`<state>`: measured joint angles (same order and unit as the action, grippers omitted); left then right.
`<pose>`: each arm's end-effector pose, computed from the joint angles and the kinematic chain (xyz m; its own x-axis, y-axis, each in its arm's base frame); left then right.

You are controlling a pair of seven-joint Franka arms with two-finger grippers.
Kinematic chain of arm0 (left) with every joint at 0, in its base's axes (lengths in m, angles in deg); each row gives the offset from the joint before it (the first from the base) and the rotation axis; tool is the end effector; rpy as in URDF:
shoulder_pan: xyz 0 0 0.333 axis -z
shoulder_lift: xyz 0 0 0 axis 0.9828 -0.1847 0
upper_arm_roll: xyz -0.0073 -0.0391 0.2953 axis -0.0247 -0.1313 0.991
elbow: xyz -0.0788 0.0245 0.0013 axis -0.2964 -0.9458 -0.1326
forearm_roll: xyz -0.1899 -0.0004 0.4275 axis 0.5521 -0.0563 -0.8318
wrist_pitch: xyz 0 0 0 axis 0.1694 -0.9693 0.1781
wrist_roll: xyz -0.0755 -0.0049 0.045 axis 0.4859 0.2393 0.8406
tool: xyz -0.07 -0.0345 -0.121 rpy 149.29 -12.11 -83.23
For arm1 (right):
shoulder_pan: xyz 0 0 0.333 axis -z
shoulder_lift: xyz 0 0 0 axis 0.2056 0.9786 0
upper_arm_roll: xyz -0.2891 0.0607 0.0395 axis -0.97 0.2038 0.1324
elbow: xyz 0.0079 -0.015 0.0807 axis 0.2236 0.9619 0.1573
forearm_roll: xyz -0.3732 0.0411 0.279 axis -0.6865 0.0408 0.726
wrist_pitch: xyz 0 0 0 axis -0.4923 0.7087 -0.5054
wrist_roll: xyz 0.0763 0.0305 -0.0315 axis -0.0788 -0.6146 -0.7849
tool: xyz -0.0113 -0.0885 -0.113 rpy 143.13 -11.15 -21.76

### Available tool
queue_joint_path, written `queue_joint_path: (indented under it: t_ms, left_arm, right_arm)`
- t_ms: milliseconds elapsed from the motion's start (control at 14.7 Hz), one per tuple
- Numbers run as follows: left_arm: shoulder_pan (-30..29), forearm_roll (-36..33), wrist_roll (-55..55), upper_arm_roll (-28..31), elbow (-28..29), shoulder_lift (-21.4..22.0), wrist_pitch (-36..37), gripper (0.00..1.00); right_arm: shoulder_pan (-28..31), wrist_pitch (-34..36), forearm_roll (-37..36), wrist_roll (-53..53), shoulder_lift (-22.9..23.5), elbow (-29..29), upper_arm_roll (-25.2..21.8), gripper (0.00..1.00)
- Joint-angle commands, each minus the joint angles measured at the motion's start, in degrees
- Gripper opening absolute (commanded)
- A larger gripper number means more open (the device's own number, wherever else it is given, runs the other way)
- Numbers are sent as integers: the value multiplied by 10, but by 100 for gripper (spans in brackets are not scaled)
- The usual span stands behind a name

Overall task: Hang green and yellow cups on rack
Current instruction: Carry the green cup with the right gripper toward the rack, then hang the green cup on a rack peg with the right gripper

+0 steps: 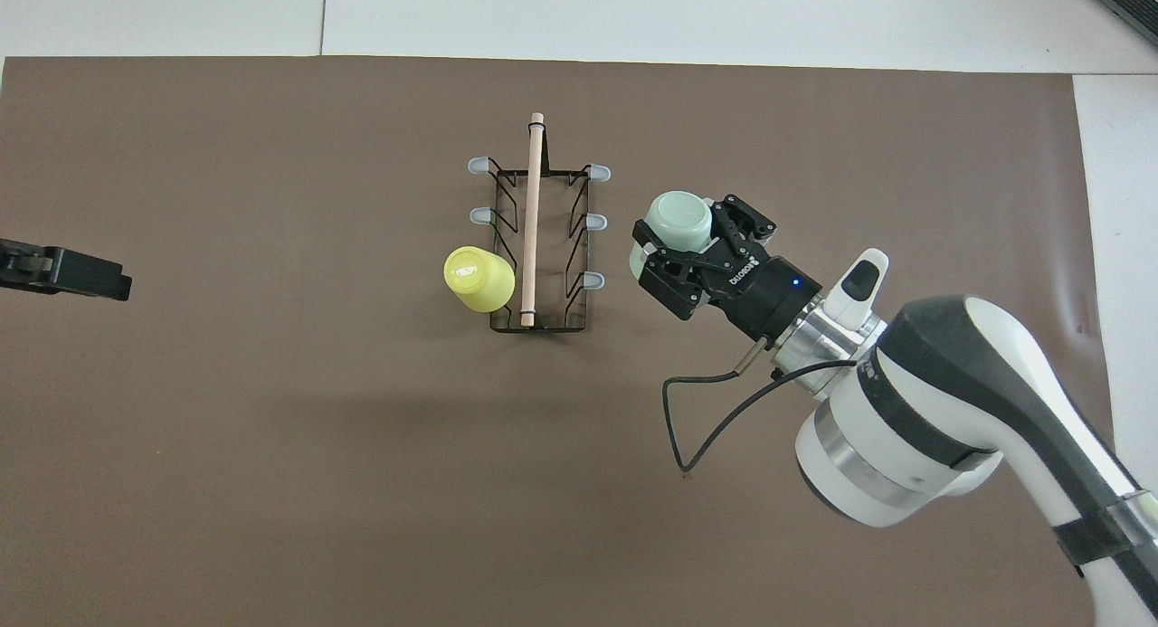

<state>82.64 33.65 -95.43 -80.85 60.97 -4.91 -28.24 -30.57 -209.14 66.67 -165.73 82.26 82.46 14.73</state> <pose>0.6187 -0.0114 0.5564 0.9854 -0.1705 0.0001 -0.1705 -0.9851 0.0215 0.6011 0.2629 0.3635 0.4359 -0.1255 0.8912 0.6065 -0.6907 -0.3939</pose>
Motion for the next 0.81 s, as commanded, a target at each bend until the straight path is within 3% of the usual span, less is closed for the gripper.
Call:
queue_joint_path:
  t_ms: [0,271,746]
  left_arm:
    - [2,-4,-1,3,13,12,2,100]
    - [2,-4,-1,3,13,12,2,100]
    - [2,-4,-1,3,13,12,2,100]
  right_arm:
    - [-5,-6,39,-27,2,2,-1,52]
    - [-9,-1,46,-73,22,0,-1,52]
    - [-12,28,118,-135,56,-2,-1,52]
